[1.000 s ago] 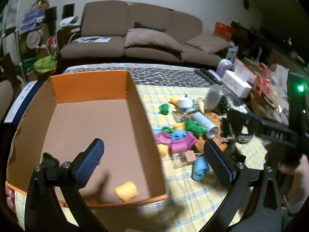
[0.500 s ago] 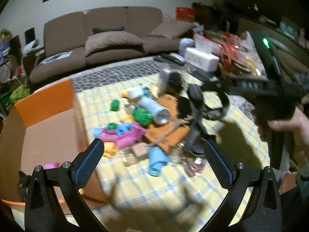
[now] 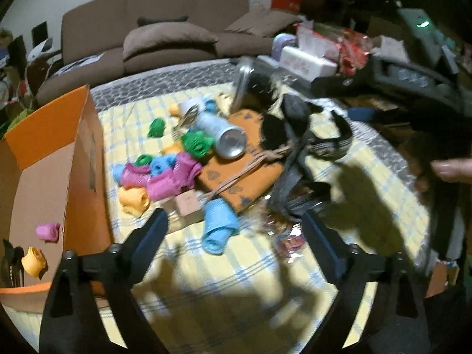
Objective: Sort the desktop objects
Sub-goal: 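Grasp the blue mesh roller with the left tool while the right reaches the grey sock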
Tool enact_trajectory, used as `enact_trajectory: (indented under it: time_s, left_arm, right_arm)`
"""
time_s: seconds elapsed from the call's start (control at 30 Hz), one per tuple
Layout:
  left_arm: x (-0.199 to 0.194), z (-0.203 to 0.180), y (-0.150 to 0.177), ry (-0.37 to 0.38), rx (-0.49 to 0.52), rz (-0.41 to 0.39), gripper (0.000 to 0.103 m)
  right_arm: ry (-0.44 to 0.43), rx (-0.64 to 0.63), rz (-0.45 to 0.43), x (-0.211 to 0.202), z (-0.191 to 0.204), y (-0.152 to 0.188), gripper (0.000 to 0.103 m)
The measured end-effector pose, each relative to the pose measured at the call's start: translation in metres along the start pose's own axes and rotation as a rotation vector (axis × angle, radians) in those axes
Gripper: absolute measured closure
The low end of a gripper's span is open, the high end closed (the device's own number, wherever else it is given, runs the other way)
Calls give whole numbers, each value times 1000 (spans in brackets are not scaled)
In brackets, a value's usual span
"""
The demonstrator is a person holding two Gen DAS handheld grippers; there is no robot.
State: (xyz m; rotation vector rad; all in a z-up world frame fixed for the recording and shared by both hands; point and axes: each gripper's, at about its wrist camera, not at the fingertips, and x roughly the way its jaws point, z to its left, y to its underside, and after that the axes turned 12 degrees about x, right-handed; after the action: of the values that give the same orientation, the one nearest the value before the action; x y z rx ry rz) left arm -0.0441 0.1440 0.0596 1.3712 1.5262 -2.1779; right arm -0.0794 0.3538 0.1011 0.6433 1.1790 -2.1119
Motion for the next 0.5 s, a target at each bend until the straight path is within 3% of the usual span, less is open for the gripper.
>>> enact_trajectory:
  time_s: [0.33,0.5]
  left_arm:
    - [38,0,17,-33,-11,102,51]
    - [51,-1,23,-46,-19,129,53]
  right_arm:
    - [-17,-24,40,6,9,5,15]
    - [-20,-31,51,7,10,8,16]
